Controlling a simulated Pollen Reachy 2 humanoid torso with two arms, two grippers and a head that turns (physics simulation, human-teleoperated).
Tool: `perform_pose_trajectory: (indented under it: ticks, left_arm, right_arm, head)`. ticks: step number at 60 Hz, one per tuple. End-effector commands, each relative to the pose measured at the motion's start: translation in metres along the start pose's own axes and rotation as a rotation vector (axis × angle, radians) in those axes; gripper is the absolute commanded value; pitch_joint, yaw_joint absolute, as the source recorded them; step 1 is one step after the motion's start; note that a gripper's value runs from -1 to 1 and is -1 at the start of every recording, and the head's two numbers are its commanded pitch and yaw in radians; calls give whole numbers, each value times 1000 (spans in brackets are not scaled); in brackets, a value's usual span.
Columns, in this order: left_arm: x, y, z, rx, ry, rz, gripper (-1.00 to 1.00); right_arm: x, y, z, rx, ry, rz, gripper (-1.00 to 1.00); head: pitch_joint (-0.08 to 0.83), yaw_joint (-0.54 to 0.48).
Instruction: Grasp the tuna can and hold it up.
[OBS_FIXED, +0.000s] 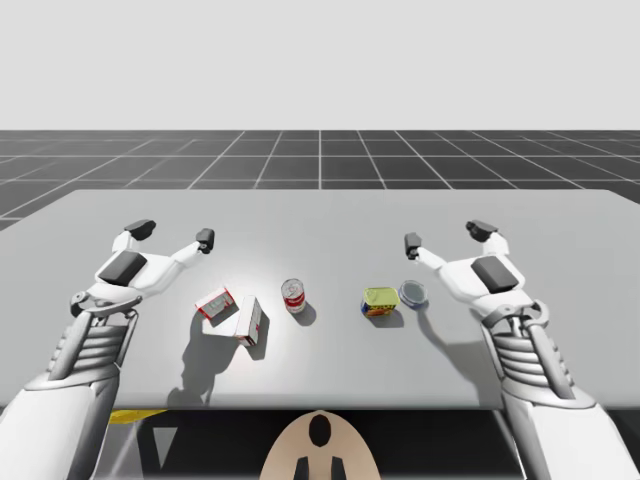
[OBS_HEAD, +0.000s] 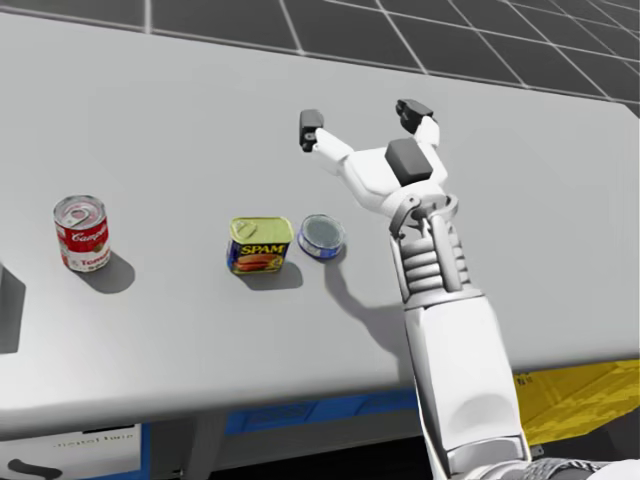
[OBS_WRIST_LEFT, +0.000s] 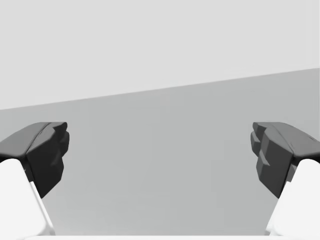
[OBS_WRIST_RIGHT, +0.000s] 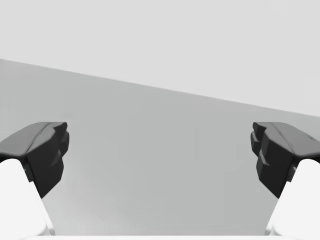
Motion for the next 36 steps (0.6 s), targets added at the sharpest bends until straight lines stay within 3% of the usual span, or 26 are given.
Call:
perform_pose_trajectory:
  ticks: [1,5,7,19,24,36]
  left_arm:
    - [-2,-1,0,2,10,2,-1000]
    - [-2,-2,0,2,13,2,-1000]
    - [-3,-2,0,1,14,3,-1000]
    - [-4,-3,0,2,23,2,-1000]
    - [-4,-3,0,1,24,1,-1000]
    - [-4,-3,-1,0,24,1,-1000]
  right_arm:
    - [4,1,17,64,49,-32,-1000]
    - [-1,3,25,114,63,-48,-1000]
    - [-6,5,31,130,75,-81,-1000]
    - [-28,-4,55,204,154,-7,-1000]
    - [-38,-7,64,240,193,-20,-1000]
    - [-69,-14,84,280,258,18,-1000]
  head:
    - [689,-354]
    - [689,-352]
    - [688,-351]
    - [691,-352]
    - [693,-349]
    - [693,-345]
